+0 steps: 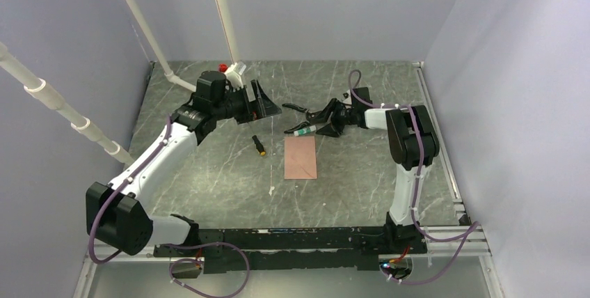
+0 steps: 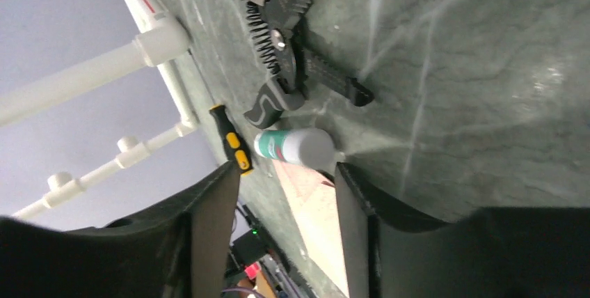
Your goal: Place the letter into the envelope and seal it
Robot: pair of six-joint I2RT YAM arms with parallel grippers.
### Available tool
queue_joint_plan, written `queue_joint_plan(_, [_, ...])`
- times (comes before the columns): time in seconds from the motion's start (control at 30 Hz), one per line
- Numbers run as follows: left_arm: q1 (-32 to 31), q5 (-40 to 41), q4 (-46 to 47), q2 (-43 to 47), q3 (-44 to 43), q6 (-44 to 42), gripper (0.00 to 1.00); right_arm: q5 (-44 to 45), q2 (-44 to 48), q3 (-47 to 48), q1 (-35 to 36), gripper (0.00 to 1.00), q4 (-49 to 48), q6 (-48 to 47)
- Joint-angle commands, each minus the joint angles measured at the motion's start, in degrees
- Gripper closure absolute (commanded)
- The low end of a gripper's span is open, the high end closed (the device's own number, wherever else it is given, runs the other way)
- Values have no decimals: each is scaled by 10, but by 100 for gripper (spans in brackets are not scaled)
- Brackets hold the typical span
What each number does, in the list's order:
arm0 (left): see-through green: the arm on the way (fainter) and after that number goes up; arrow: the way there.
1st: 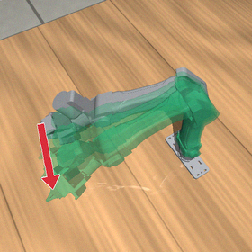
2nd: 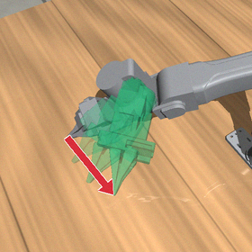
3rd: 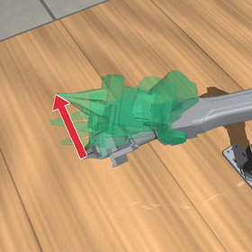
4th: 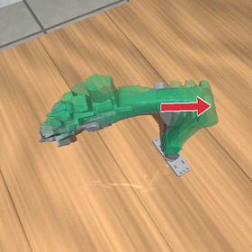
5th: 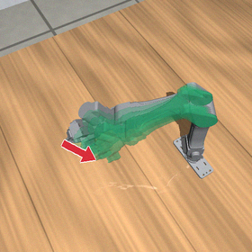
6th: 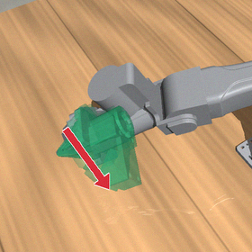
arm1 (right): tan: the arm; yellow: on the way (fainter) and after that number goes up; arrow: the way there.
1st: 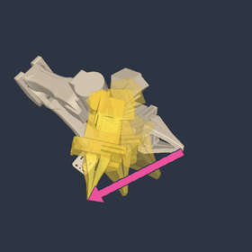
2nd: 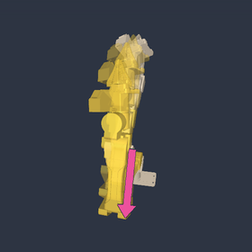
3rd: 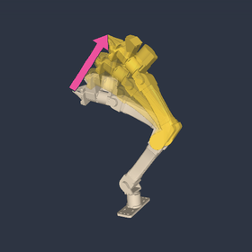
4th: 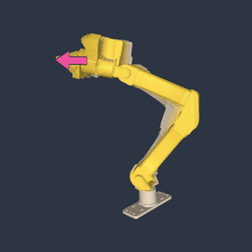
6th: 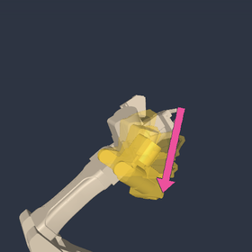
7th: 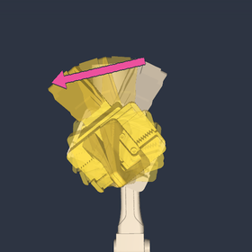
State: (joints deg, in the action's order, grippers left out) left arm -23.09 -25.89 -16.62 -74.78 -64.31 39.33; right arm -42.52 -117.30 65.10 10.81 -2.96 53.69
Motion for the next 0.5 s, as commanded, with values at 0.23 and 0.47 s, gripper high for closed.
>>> queue_joint_plan(0.23, [2,76,-154,-27,-109,-18,7,133,110,17,-7,31,136,-81])
queue_joint_plan(0.47, [2,181,-255,6,-129,-16,7,213,218,0,-7,31,184,-118])
